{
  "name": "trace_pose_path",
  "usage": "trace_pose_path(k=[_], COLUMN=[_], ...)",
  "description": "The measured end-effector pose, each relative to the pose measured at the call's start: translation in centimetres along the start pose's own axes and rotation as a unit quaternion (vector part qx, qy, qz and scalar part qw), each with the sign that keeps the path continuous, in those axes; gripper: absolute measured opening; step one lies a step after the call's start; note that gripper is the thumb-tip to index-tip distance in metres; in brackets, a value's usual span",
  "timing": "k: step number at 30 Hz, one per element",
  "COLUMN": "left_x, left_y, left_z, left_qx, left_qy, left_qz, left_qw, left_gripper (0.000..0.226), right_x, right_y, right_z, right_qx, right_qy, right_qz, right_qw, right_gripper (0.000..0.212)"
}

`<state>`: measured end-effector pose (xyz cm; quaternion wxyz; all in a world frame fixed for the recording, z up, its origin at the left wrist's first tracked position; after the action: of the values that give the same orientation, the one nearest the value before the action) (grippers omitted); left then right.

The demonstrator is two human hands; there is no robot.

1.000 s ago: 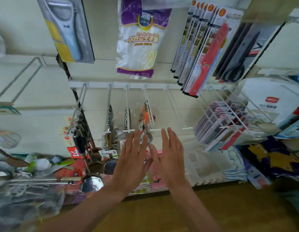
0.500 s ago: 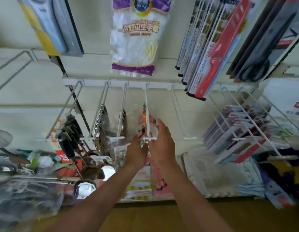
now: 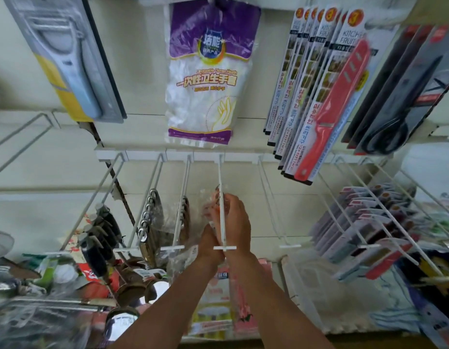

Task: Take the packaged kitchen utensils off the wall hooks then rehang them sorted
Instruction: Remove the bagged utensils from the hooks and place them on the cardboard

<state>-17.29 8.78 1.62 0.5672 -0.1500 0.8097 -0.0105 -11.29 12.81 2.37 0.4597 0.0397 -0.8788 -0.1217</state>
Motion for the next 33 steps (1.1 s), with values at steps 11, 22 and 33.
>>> trace_pose_path(k=[11,22,33], left_x=[3.6,4.1,5.6], left_y=[0.4,-1.8,-3.1], left_z=[1.7,0.6,0.0], left_qx=[0.02,0.041,0.049], left_qy=[-0.038,-0.046,-0.051], left_qz=[-0.067,-0.03,0.007], left_qw=[0.997,0.998,0.997], left_gripper=[0.031,0.021,0.017], right_x=[-1.4,-1.8,-1.2], right_y=[-0.4,-2.9,-4.3], right_z=[-0.6,-2.1,-2.4], right_qx=[0.002,0.039,0.052], right_qy=[0.035,0.076,0.048], right_qz=[0.005,-0.039,-0.031], right_qw=[0.999,0.996,0.997], right_gripper=[0.015,0.025,0.03])
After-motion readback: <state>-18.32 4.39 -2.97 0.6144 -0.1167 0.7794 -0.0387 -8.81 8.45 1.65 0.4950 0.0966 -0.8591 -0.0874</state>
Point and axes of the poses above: each hand's wrist, its own y-axis towards the middle knuckle, its own z-axis out of the palm, x = y × z, the point moved 3 cm from there along y, towards the middle knuckle, and after that the axes turned 2 degrees about x, right-handed, at the moved point
